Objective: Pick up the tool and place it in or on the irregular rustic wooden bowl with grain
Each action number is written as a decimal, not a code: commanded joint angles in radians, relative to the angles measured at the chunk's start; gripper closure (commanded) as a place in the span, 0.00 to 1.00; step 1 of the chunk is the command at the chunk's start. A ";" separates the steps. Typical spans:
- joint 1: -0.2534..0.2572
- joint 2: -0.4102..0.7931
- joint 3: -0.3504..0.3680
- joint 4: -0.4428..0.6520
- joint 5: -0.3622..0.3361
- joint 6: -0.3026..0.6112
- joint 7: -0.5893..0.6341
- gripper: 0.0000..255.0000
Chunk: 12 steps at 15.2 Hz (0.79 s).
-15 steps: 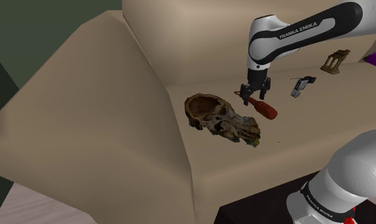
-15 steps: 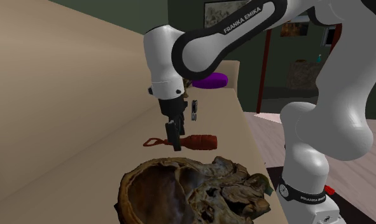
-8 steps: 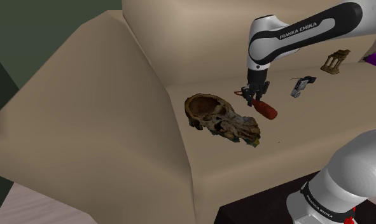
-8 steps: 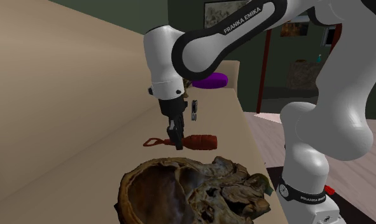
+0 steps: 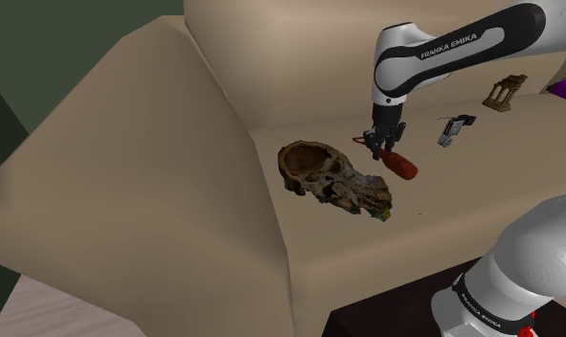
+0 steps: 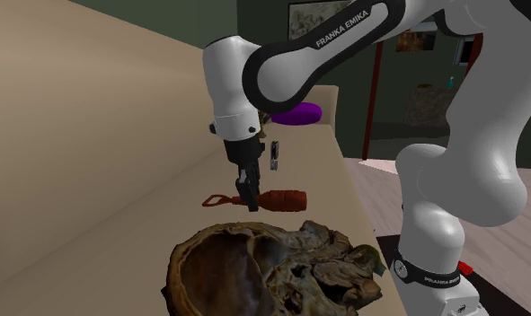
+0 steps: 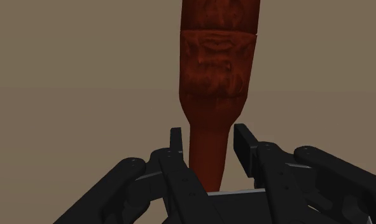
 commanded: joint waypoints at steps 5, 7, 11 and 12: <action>0.001 -0.026 0.001 0.045 0.003 -0.072 -0.006 1.00; 0.001 -0.035 0.002 0.065 0.004 -0.100 -0.009 1.00; 0.002 -0.049 0.003 0.107 0.007 -0.156 -0.014 1.00; 0.002 -0.052 0.003 0.118 0.007 -0.170 -0.015 1.00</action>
